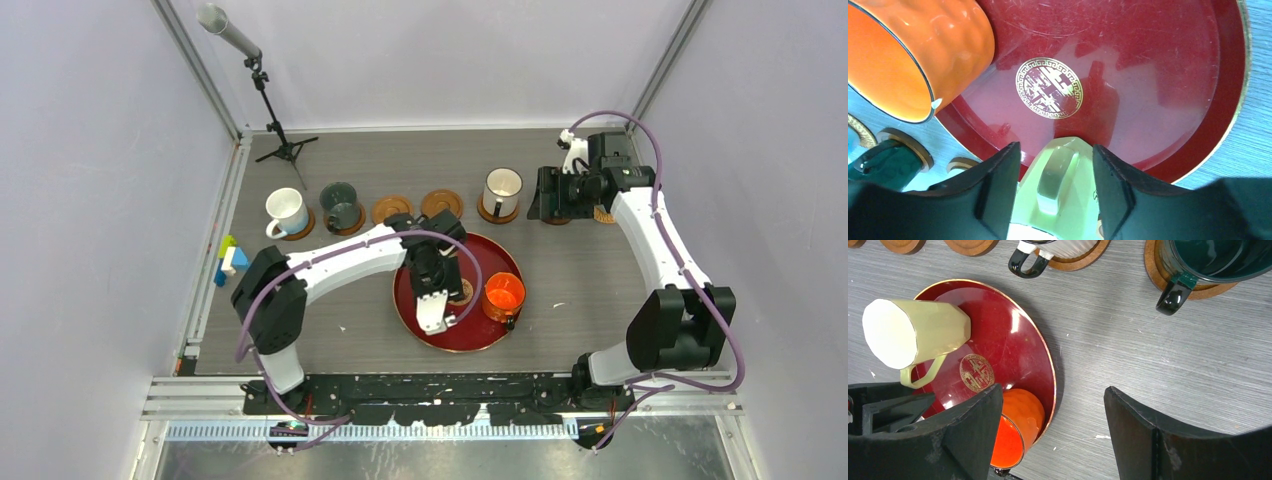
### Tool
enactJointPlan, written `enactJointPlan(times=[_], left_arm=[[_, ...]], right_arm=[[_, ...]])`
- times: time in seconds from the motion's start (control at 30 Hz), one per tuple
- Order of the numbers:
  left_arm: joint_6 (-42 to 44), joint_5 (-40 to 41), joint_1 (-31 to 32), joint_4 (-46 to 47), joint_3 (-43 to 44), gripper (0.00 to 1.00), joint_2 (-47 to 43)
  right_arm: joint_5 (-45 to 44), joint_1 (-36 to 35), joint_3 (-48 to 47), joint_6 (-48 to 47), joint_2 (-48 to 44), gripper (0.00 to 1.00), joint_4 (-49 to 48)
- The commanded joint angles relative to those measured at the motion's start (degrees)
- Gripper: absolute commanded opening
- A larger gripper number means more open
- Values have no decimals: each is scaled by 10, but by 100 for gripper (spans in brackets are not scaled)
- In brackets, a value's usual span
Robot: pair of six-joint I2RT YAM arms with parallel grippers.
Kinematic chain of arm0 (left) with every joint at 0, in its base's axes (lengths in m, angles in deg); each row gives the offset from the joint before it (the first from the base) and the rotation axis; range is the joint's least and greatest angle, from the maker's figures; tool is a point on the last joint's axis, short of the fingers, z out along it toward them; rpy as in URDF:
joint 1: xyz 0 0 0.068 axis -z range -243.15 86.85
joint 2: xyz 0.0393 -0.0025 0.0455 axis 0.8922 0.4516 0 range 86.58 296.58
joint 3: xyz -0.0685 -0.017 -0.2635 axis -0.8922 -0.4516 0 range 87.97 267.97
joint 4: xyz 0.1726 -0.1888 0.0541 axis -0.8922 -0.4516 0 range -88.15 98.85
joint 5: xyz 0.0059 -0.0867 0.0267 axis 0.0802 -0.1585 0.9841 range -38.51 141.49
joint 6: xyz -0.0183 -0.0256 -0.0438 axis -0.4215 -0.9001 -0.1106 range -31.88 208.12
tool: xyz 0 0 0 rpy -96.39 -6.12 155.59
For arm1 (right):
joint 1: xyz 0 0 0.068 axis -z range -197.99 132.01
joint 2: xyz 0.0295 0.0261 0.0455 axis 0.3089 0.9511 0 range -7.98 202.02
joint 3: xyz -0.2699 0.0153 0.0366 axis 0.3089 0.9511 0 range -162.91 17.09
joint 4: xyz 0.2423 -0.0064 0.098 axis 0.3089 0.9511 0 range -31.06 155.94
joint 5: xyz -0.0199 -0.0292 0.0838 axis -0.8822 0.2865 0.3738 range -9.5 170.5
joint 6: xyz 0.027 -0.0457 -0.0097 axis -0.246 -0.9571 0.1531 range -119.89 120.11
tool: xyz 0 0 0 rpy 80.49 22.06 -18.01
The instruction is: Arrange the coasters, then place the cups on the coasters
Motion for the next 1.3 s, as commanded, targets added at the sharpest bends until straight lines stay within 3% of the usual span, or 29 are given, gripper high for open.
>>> enactJointPlan(times=[0.0,0.1,0.2,0.37,0.43,0.57,0.67,0.77,0.93,1.07,1.27], left_arm=[[-10,-12,-2,-23,-12,62,-57],[-73,-35,-1,-37,-8,69,-95],[-198,-33,3,-21,1,76,-136],[-481,32,0,39,42,84,-180],[-624,51,-11,58,64,99,-188],[-832,131,-19,110,65,100,-199],[-971,188,-23,98,81,100,-182],[-1126,169,-45,63,98,100,-162],[-1351,201,-46,85,35,100,-178],[-1451,227,-46,105,14,100,-159],[-1508,245,-45,109,21,100,-88]], right_arm=[[18,2,-26,13,1,78,-12],[20,2,-30,22,2,78,-14],[21,2,-41,23,3,78,-14],[21,2,-57,25,3,78,-13],[21,2,-61,26,4,78,-13],[26,2,-70,29,8,78,-14],[28,2,-77,36,19,78,-13],[28,2,-86,37,30,78,-10],[20,2,-94,32,37,78,-6],[18,2,-95,30,43,79,-7],[12,2,-98,27,51,78,-6]])
